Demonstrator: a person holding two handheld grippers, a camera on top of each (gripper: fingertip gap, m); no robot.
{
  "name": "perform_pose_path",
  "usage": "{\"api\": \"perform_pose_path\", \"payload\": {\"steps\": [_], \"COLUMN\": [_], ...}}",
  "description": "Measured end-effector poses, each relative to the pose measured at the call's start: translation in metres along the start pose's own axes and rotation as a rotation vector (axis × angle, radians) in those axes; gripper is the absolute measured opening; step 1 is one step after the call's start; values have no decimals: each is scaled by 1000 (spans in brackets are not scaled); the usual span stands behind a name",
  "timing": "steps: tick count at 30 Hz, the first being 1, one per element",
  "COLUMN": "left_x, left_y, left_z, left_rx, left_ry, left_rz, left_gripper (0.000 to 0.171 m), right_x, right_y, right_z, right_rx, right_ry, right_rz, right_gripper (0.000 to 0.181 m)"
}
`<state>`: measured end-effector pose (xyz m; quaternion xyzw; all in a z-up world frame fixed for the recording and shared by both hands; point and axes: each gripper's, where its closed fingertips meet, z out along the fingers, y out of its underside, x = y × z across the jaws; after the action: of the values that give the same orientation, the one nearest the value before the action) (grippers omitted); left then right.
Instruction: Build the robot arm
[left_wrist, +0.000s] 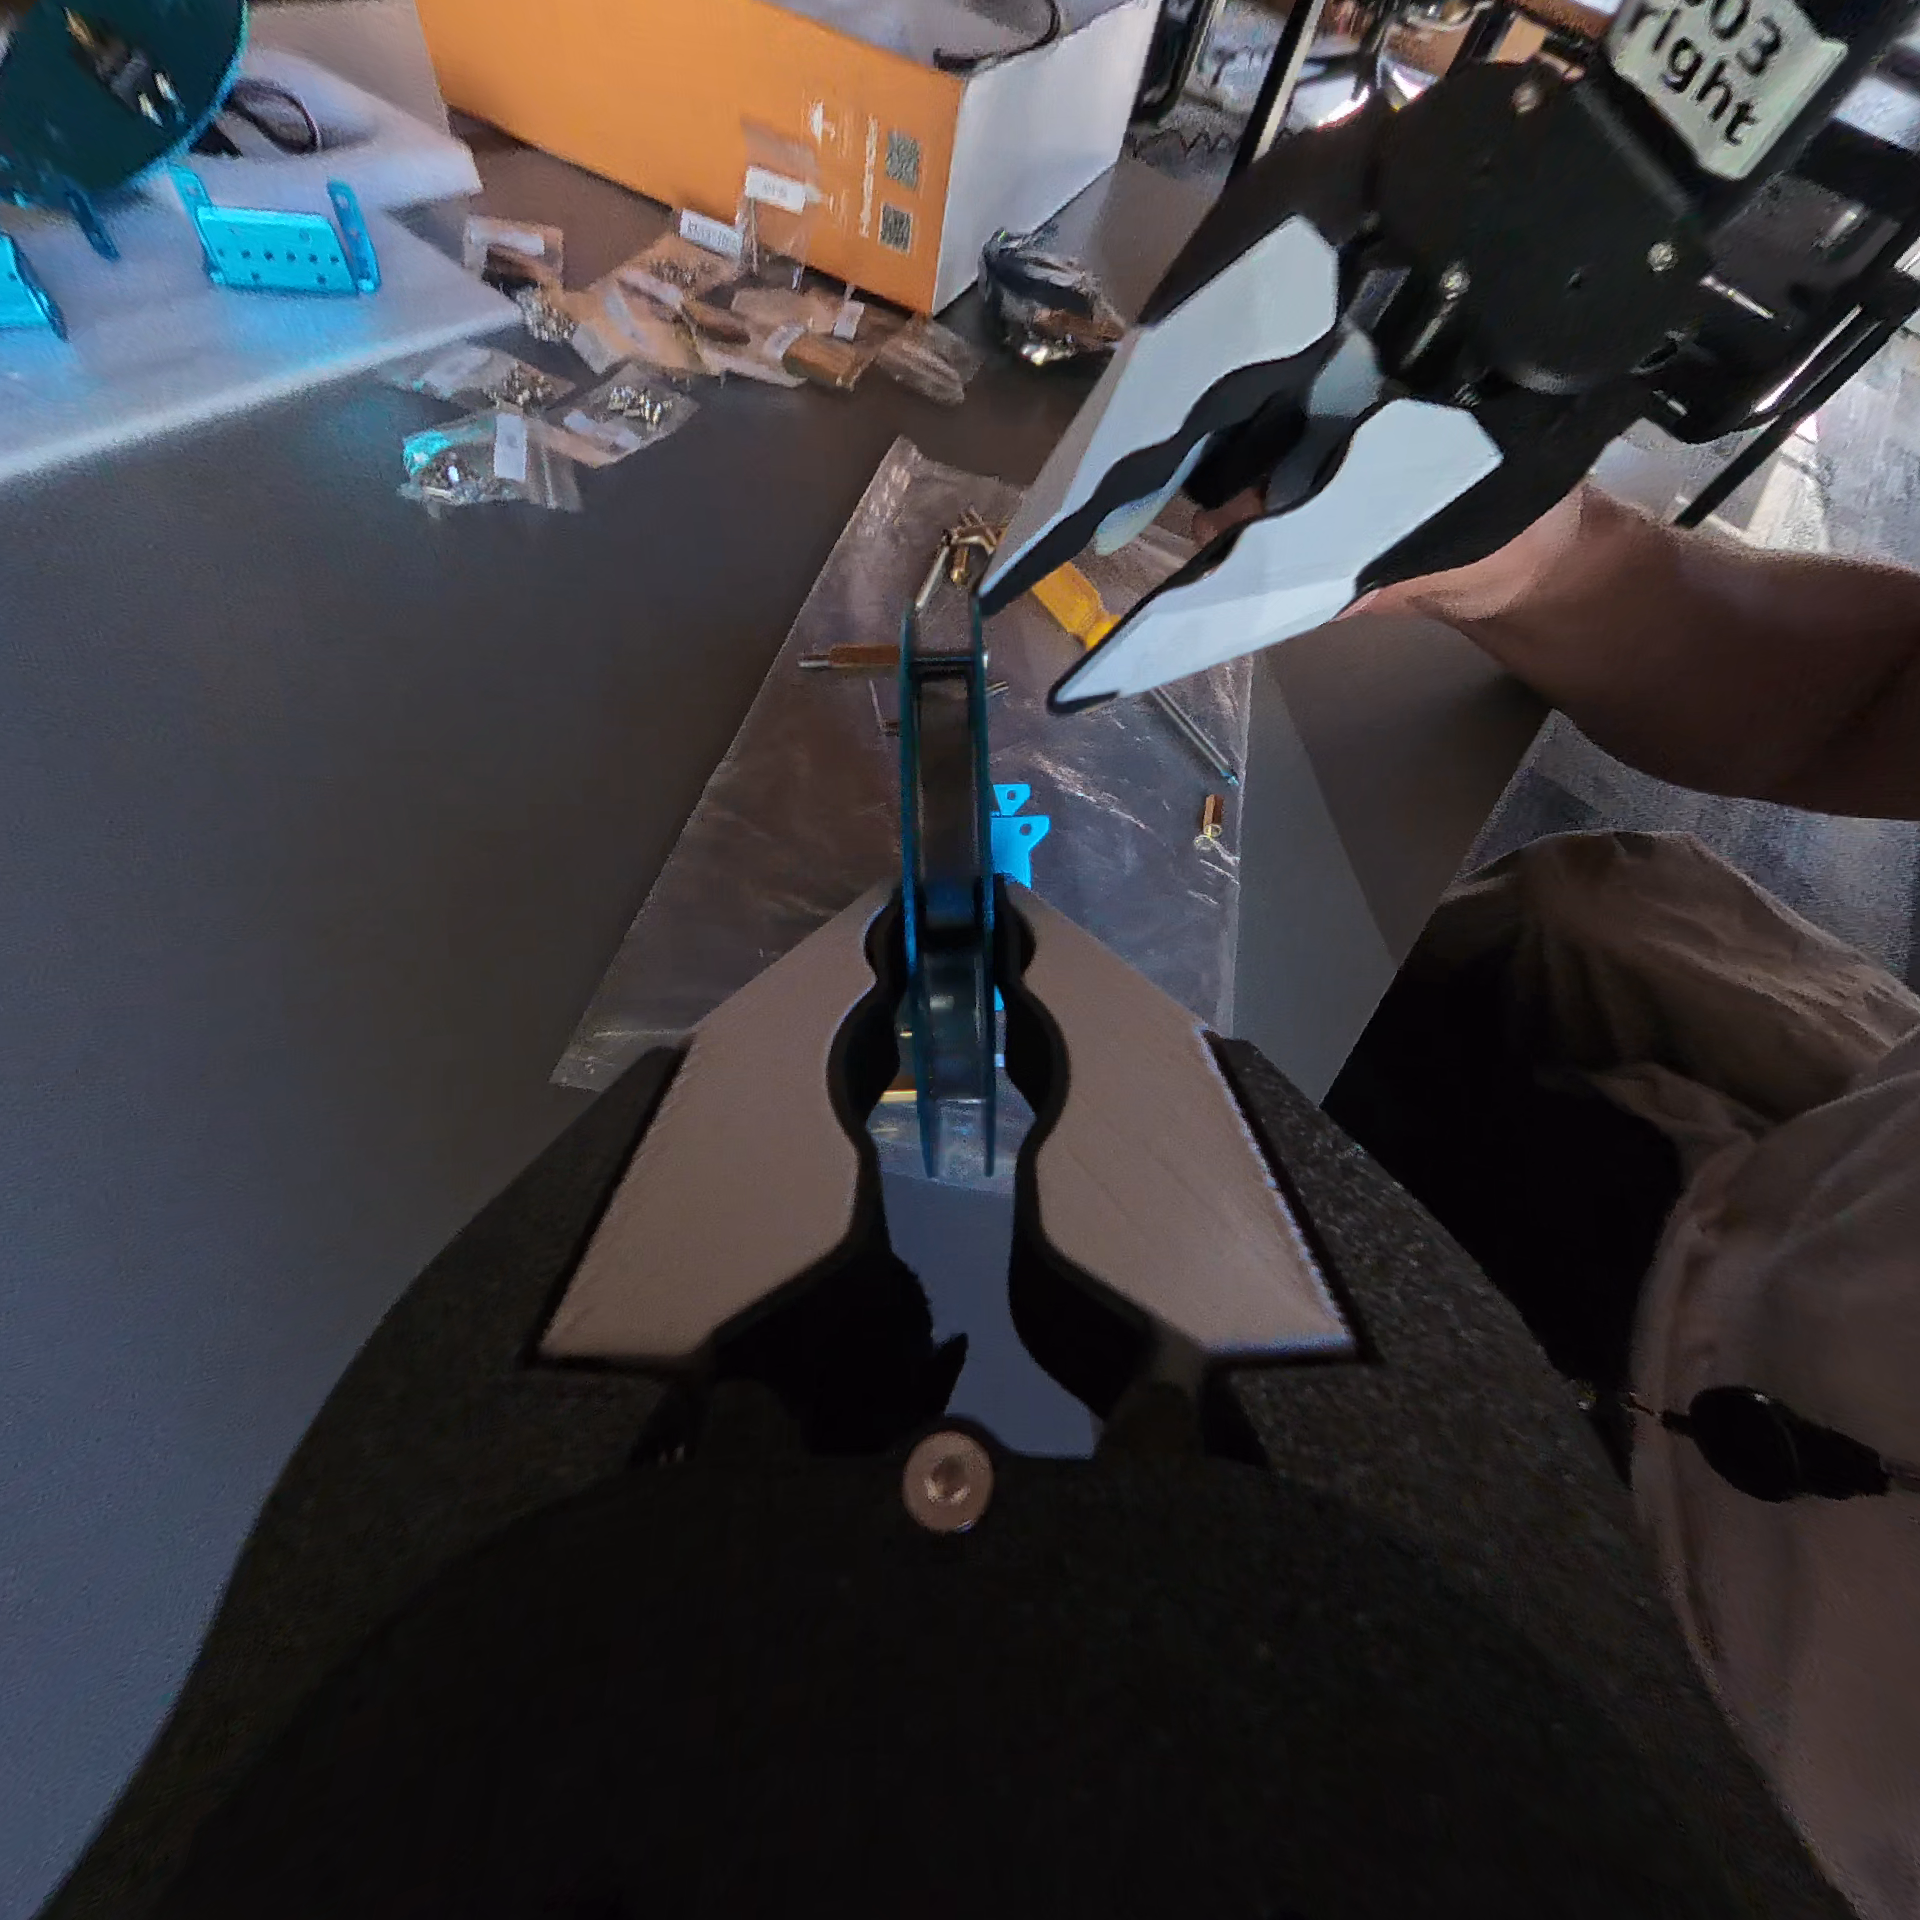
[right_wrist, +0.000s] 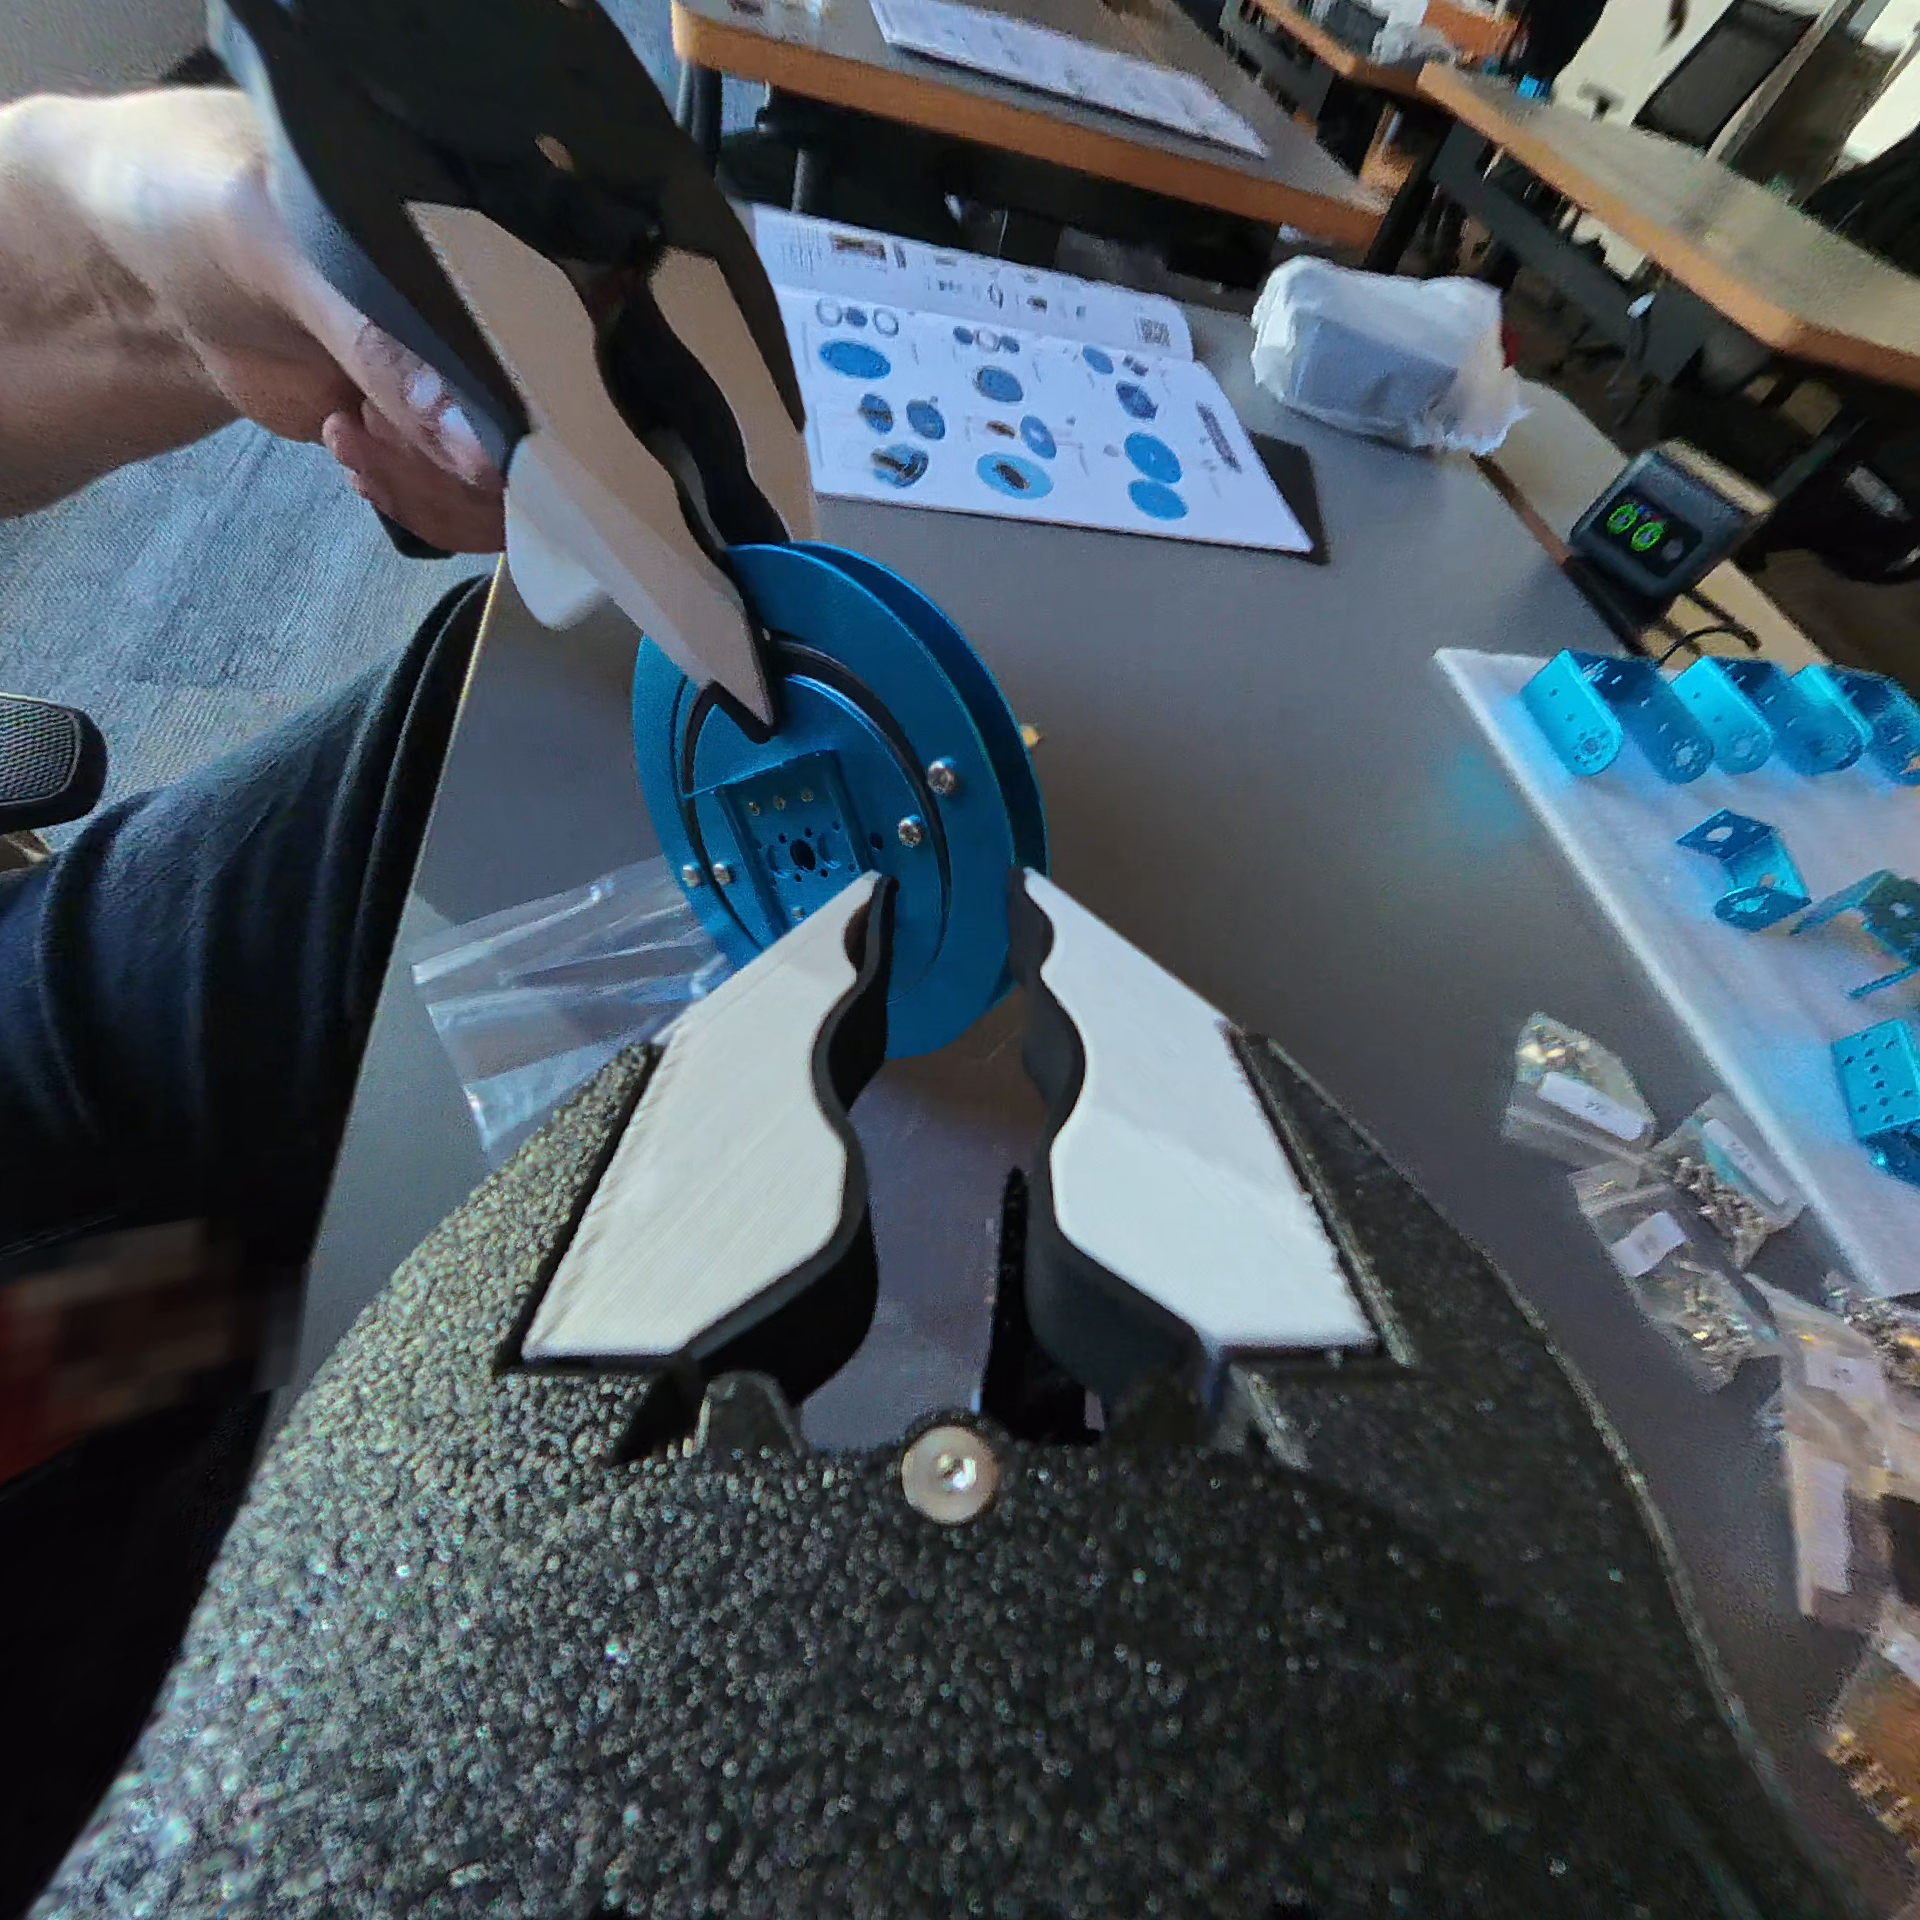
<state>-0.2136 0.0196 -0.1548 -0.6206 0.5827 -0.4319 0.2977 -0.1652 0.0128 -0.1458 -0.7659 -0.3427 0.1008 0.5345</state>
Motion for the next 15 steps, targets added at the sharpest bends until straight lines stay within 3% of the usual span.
{"api": "perform_pose_path", "payload": {"steps": [3, 5, 8, 15], "left_x": [4, 5, 8, 19], "left_y": [4, 4, 5, 6], "left_z": [-5, -6, -7, -5], "left_rx": [47, 90, 134, 147], "left_ry": [-65, -129, -206, -282], "left_rz": [5, -32, -62, -4], "left_gripper": [12, 12, 12, 12], "right_x": [-10, -13, -21, -22], "right_y": [-7, -8, -19, -22], "right_z": [1, 1, 0, 5], "right_rx": [21, 36, 108, 136], "right_ry": [70, 157, 251, 306], "right_rz": [62, 60, 57, 40], "right_gripper": [27, 15, 15, 10]}}
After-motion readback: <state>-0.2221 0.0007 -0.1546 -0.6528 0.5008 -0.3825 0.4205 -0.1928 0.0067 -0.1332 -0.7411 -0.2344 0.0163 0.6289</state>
